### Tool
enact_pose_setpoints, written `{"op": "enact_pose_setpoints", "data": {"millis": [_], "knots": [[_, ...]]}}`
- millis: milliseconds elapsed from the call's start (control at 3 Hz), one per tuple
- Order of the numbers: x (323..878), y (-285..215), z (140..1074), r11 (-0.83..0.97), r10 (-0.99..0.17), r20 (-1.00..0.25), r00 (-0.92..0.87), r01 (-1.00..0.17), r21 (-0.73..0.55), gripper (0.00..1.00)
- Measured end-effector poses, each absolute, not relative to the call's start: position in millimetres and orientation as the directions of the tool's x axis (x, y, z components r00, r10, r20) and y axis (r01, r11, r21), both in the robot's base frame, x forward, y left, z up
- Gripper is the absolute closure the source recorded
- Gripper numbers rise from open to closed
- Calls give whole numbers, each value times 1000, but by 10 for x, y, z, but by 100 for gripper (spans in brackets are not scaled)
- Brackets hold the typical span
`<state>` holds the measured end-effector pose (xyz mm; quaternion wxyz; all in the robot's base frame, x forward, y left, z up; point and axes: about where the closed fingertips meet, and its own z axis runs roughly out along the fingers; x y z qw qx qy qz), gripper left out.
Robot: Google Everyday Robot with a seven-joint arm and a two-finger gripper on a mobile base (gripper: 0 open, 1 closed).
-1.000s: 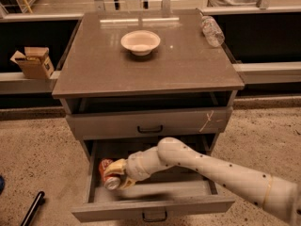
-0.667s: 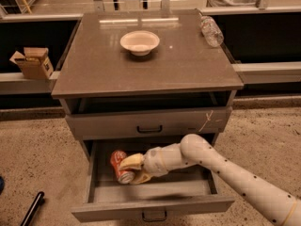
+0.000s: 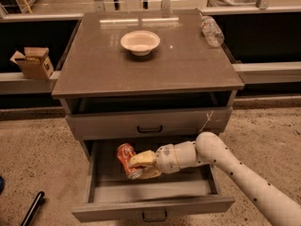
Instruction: Pick coke can from middle drawer and place on counter
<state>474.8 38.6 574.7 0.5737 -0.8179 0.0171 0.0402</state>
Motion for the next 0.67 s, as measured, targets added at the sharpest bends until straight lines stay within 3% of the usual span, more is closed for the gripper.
{"op": "enact_pose_setpoints", "data": {"millis": [333, 667], "knots": [[4783, 444, 5820, -304, 33, -61, 998, -48, -951, 100], [4719, 418, 6811, -367, 39, 134, 990, 138, -920, 100]]}}
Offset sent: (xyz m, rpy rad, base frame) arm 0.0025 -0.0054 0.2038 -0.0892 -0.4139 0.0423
